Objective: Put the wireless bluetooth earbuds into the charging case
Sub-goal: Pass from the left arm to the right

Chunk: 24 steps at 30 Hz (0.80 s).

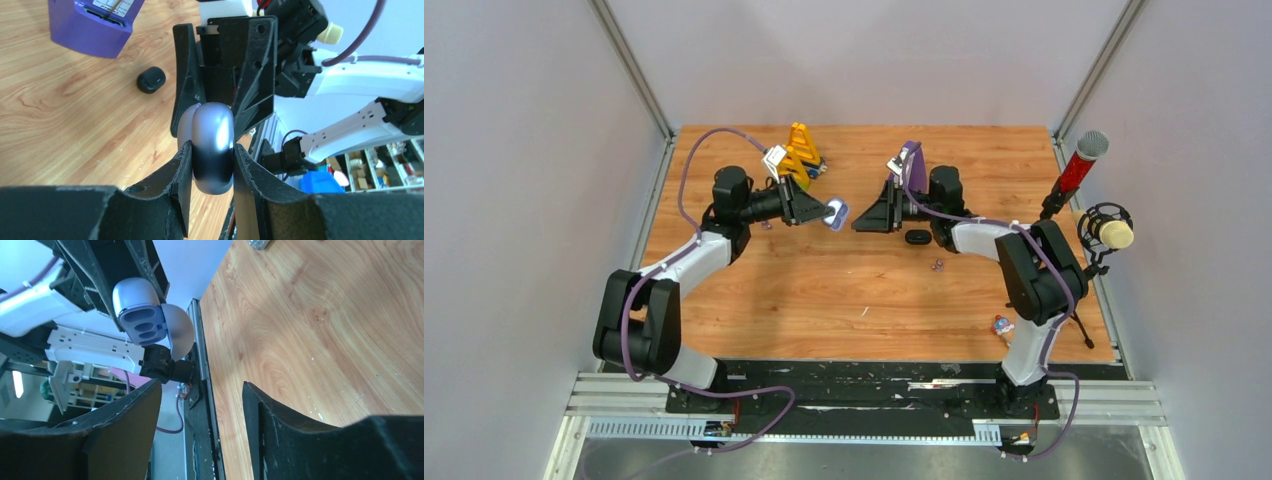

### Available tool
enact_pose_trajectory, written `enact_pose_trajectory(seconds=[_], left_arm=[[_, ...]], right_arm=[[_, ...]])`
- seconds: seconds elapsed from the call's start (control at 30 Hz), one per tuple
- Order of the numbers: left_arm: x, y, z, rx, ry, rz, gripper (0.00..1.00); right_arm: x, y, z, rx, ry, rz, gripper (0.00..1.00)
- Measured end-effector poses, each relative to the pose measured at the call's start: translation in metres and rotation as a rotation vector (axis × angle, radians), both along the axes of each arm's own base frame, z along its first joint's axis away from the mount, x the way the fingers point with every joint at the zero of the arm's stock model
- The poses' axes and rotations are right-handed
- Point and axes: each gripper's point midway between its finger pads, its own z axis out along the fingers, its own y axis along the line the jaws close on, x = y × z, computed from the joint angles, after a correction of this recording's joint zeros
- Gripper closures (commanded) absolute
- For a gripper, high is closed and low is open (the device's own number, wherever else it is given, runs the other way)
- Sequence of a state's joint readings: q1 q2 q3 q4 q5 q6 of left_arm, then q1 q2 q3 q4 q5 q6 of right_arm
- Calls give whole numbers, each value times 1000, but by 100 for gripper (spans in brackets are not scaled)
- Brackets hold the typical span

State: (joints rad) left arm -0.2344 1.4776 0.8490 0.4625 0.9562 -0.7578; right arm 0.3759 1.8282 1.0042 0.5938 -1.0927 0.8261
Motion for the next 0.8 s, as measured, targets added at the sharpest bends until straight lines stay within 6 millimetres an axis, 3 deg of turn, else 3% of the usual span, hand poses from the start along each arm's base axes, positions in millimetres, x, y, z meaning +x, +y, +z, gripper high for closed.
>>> enact_pose_trajectory(seconds=[0.33,0.8], left_arm=[[6,9,-2,-33,57,115,99],[12,12,-3,-42,79,160,100]], right_arm=[[10,11,9,106,68,-13,50],[5,41,17,137,84,53,64]])
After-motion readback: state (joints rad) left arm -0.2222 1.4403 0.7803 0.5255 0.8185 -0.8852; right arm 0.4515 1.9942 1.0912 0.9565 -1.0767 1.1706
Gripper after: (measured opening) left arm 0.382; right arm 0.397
